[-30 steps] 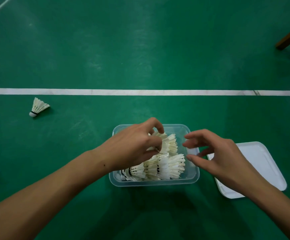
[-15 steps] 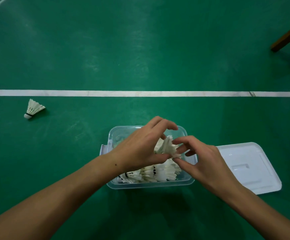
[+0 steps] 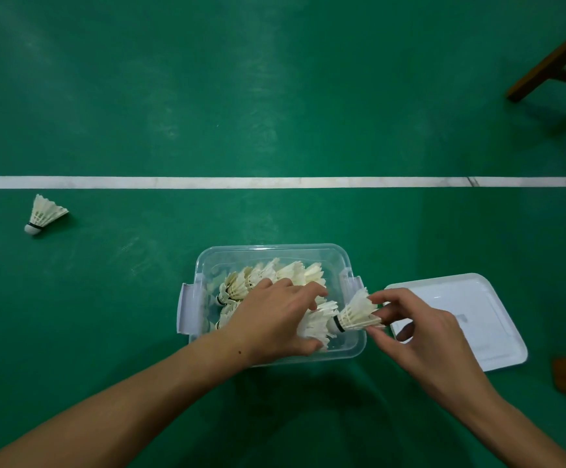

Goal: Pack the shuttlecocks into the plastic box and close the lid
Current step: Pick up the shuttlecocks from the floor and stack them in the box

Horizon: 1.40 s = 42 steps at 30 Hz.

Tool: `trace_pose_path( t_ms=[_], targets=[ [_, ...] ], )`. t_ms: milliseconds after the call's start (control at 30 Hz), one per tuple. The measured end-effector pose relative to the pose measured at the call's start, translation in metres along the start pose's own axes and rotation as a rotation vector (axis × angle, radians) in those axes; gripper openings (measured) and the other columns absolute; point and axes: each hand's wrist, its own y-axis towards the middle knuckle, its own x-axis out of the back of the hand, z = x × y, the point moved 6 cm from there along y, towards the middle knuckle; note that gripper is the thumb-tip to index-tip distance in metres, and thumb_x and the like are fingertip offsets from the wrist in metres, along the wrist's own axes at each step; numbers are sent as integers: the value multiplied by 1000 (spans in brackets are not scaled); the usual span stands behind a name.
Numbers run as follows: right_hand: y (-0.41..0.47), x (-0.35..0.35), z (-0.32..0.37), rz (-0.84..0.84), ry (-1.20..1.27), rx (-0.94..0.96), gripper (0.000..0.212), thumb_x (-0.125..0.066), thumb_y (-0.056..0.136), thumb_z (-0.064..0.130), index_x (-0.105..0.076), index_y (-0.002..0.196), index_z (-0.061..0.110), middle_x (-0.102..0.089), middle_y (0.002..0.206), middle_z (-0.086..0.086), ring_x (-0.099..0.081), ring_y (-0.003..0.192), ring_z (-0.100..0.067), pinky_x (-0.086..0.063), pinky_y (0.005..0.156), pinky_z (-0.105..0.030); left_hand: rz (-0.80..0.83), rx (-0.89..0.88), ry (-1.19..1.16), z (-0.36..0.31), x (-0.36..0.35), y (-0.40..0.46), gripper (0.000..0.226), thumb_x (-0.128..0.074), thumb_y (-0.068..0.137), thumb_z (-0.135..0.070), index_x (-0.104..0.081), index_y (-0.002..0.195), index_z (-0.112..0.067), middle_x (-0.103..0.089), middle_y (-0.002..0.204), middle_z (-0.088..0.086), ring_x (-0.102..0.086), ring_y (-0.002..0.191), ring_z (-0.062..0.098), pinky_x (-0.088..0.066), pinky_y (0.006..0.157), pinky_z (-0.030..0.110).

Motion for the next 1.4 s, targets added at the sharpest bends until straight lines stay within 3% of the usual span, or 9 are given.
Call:
trace_pose_path(
  t_ms=[133, 267, 400, 500, 600, 800, 1000, 1133, 1400],
  targets=[
    [1, -16, 8, 40, 12, -3, 43, -87, 83, 25, -63, 114, 41, -67, 102, 33, -66, 68, -9, -58, 64, -34, -28, 13, -49, 4, 7, -3, 64, -71, 86, -59, -44, 140, -39, -66, 130, -20, -59, 117, 8, -39, 101, 31],
    [4, -35, 6, 105, 204, -104, 40, -89, 81, 17, -65, 108, 35, -75, 87, 17, -73, 82, -7, -56, 69, -21, -48, 24, -83, 8, 13, -9, 56, -72, 86, -55, -51, 134, -38, -69, 124, -21, -62, 107, 7, -46, 94, 31],
    [6, -59, 4, 211, 442, -302, 39, -91, 80, 12, -66, 104, 30, -74, 83, 0, -75, 73, -16, -59, 56, -31, -68, 45, -109, 12, 14, -16, 54, -77, 82, -53, -57, 128, -35, -71, 118, -20, -63, 101, 9, -55, 84, 34],
    [9, -68, 0, 285, 417, -361, 39, -88, 82, 10, -62, 105, 28, -73, 83, -6, -75, 74, -25, -56, 47, -34, -67, 65, -96, 13, 8, -17, 51, -75, 84, -54, -56, 127, -35, -70, 119, -19, -62, 106, 8, -56, 83, 34],
    [12, -69, -3, 328, 366, -379, 37, -87, 84, 13, -64, 109, 27, -75, 86, -3, -76, 78, -18, -55, 45, -31, -73, 82, -58, 13, 0, -15, 51, -73, 84, -61, -54, 126, -39, -70, 120, -21, -62, 107, 8, -57, 82, 36],
    [14, -45, 5, 280, 87, -247, 36, -84, 88, 24, -71, 121, 22, -74, 94, 14, -72, 82, 7, -56, 76, -10, -104, 56, 5, 10, -6, -14, 67, -73, 84, -65, -44, 138, -38, -66, 127, -18, -66, 108, 11, -58, 80, 34],
    [26, -12, 22, 196, -29, -148, 26, -76, 91, 40, -68, 115, 33, -74, 88, 21, -71, 78, 5, -61, 77, -28, -107, 87, -111, 13, 6, -17, 70, -72, 84, -63, -43, 141, -37, -52, 138, -14, -64, 106, 11, -60, 80, 38],
    [40, -4, 51, 186, -6, -43, 28, -75, 91, 42, -67, 116, 33, -75, 88, 22, -71, 81, 4, -61, 77, -34, -216, 134, -251, 25, 36, -34, 60, -72, 85, -65, -52, 133, -35, -59, 127, -18, -61, 103, 3, -57, 86, 36],
    [65, -31, 162, 318, -47, 276, 34, -65, 95, 54, -60, 122, 35, -76, 93, 23, -71, 84, 3, -61, 81, -35, -492, 358, -366, 83, 110, -131, 51, -79, 82, -57, -60, 123, -32, -71, 102, -19, -70, 90, 5, -59, 72, 34]
  ],
)
